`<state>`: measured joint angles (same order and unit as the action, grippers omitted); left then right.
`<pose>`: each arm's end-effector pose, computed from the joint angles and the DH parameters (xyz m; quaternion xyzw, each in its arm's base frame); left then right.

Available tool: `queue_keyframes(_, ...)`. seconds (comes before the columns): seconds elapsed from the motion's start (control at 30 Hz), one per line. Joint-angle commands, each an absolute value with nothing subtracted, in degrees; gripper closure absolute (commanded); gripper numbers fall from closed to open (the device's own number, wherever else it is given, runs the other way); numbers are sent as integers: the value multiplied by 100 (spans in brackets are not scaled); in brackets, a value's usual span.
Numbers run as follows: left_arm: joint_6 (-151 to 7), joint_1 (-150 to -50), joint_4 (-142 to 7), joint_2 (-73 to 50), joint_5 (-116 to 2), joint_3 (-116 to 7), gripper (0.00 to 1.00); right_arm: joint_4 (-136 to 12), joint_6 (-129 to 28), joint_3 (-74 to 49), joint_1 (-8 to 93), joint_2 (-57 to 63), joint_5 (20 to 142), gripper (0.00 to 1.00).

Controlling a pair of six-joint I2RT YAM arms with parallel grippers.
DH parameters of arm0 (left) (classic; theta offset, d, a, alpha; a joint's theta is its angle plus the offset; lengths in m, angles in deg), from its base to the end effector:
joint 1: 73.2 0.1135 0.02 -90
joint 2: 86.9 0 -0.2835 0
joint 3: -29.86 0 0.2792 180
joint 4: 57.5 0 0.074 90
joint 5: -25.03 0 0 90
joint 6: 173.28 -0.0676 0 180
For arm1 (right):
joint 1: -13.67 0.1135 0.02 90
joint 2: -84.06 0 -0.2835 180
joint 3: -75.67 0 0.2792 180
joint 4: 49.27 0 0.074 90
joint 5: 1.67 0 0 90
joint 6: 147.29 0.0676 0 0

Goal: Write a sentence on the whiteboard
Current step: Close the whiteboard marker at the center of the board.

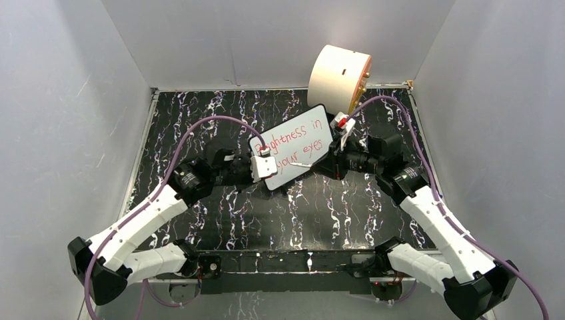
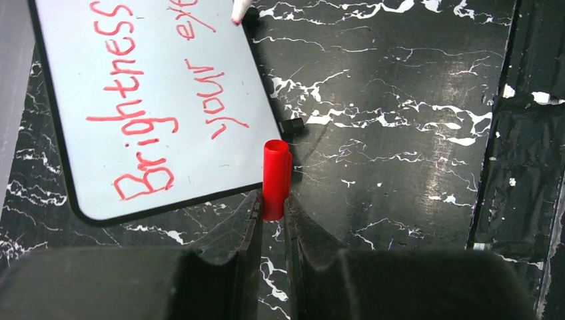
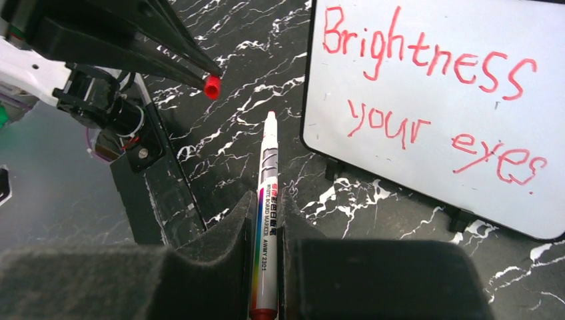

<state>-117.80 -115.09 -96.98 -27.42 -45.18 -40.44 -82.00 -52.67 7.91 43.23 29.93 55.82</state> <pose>0.1865 -0.1980 0.3441 0.5929 0.6116 -0.1798 0.4920 0.1987 0.1545 0.3662 -0.3274 0.7286 0.3816 0.4652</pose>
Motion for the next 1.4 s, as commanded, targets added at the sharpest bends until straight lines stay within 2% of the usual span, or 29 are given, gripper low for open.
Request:
queue_keyframes(0.0, -11896, -11688, -9630, -2570, -4632, -4315, 100, -7827, -5234, 495, 4307, 2907, 5052, 100)
queue_keyframes(0.4, -11938, -11887, -9551, -2223, -4790, -4456, 100, -7970, -5420, 494, 4386, 2675, 4484, 100)
queue_keyframes(1.37, -11832, -12055, -9548, -2133, -4788, -4574, 100, -8028, -5501, 455, 4588, 2429, 4614, 100)
